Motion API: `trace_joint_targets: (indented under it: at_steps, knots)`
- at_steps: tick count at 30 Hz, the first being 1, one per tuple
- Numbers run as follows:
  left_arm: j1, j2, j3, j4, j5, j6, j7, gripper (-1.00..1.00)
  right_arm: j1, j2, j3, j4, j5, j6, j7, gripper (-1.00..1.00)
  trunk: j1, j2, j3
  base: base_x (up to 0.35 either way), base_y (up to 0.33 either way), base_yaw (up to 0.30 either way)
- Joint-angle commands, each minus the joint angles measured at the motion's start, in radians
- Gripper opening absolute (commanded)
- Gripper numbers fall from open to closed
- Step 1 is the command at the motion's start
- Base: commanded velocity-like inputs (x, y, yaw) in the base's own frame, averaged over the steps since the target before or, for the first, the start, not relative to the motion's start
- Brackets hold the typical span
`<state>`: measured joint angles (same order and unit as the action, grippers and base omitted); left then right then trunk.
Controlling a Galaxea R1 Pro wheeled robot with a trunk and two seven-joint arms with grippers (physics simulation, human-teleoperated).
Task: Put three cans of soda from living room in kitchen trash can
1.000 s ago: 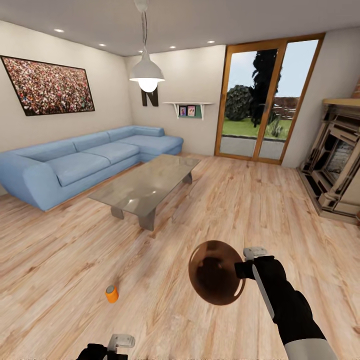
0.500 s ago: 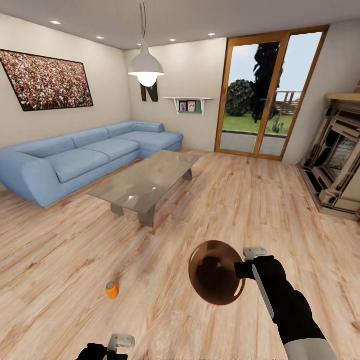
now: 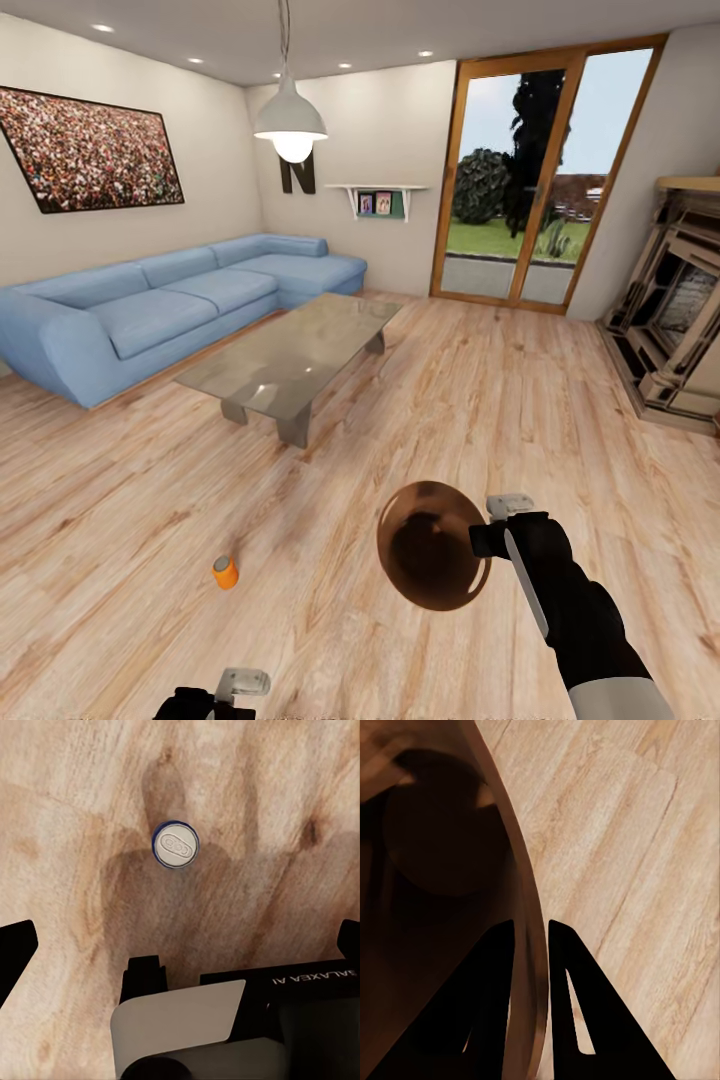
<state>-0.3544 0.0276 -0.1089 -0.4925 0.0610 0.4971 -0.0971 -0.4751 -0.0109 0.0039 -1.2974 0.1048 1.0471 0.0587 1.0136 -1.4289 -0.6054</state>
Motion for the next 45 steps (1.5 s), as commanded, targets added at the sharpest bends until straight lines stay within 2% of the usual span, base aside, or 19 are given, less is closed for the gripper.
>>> trace_joint_targets:
  at_steps: [1,14,23,31,45]
  knots:
    - [0.000,0.000,0.000,0.000,0.000,0.000,0.000,1.00,0.000,0.000,0.000,0.000,-0.013,0.000,0.004,-1.00,0.000,0.000,-0.001,0.000,0.000,0.000]
    - [0.000,0.000,0.000,0.000,0.001,0.000,-0.002,1.00,0.000,0.000,0.001,-0.001,-0.010,0.000,0.004,-1.00,0.000,0.000,-0.017,0.000,0.000,0.000]
    - [0.000,0.000,0.002,-0.001,0.001,0.003,0.003,1.00,0.000,0.000,0.000,-0.001,-0.010,0.000,0.004,-1.00,0.000,0.000,-0.018,-0.006,0.000,0.000]
    - [0.000,-0.002,0.006,-0.001,0.005,0.054,0.007,1.00,-0.001,0.000,-0.001,-0.002,-0.011,0.000,0.004,-1.00,0.000,0.000,-0.018,-0.001,0.000,0.000]
    - [0.000,-0.003,0.007,-0.001,0.008,0.063,0.010,1.00,-0.006,0.007,-0.014,0.001,-0.015,0.000,0.004,-1.00,0.000,0.000,-0.018,0.000,0.000,0.000]
